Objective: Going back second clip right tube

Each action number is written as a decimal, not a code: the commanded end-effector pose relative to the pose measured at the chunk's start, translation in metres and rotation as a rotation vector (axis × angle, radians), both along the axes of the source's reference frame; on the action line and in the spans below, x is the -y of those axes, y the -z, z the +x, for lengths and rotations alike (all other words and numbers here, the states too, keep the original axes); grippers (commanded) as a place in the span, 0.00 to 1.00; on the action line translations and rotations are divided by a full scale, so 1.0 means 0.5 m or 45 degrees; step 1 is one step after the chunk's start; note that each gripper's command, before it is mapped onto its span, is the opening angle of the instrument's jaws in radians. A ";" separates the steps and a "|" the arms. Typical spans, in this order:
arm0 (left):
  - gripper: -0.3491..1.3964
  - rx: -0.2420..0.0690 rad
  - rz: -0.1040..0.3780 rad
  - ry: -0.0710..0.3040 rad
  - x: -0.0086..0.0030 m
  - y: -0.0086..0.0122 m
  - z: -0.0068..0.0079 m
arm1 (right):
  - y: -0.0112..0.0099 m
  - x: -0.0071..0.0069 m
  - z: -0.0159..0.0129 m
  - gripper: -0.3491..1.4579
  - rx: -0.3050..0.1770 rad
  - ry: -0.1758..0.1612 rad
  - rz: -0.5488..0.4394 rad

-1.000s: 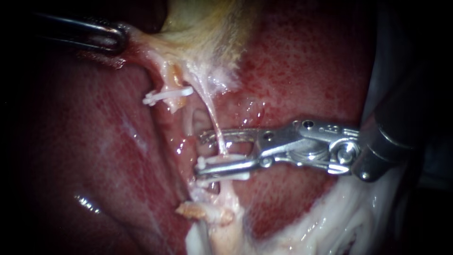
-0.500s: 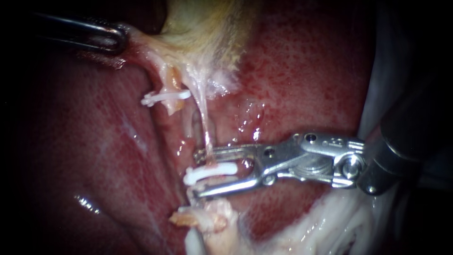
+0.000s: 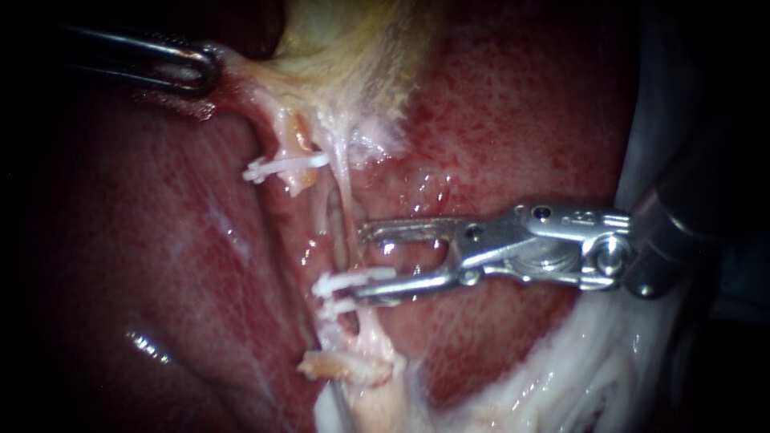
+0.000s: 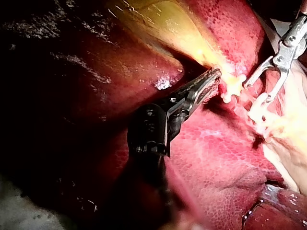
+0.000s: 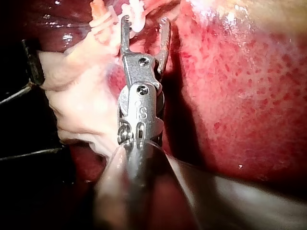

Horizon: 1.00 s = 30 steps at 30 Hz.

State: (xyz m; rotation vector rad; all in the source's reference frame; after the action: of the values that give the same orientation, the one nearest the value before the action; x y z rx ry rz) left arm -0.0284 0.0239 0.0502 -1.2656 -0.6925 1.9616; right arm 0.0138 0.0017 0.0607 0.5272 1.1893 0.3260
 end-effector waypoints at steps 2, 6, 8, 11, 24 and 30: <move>0.00 0.001 0.000 -0.001 0.0000 -0.0001 0.0001 | 0.0023 -0.0012 -0.0027 0.46 0.004 0.013 -0.068; 0.00 0.001 -0.001 -0.002 -0.0001 -0.0006 0.0003 | 0.0079 -0.0039 -0.0090 0.46 0.046 0.048 -0.189; 0.00 0.001 -0.001 -0.002 -0.0002 -0.0008 0.0003 | 0.0103 -0.0051 -0.0121 0.46 0.074 0.069 -0.235; 0.00 0.001 -0.001 -0.002 -0.0002 -0.0010 0.0005 | 0.0122 -0.0058 -0.0159 0.46 0.093 0.072 -0.245; 0.00 -0.004 -0.014 0.000 0.0015 -0.0059 -0.0036 | 0.0118 -0.0049 -0.0170 0.46 0.089 0.080 -0.238; 0.00 -0.002 -0.017 -0.028 0.0029 -0.0122 -0.0072 | 0.0118 -0.0049 -0.0170 0.46 0.088 0.080 -0.238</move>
State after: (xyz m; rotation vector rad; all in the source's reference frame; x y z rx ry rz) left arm -0.0322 0.0224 0.0566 -1.2707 -0.6957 1.9898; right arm 0.0053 0.0042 0.0547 0.3870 1.1204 0.1751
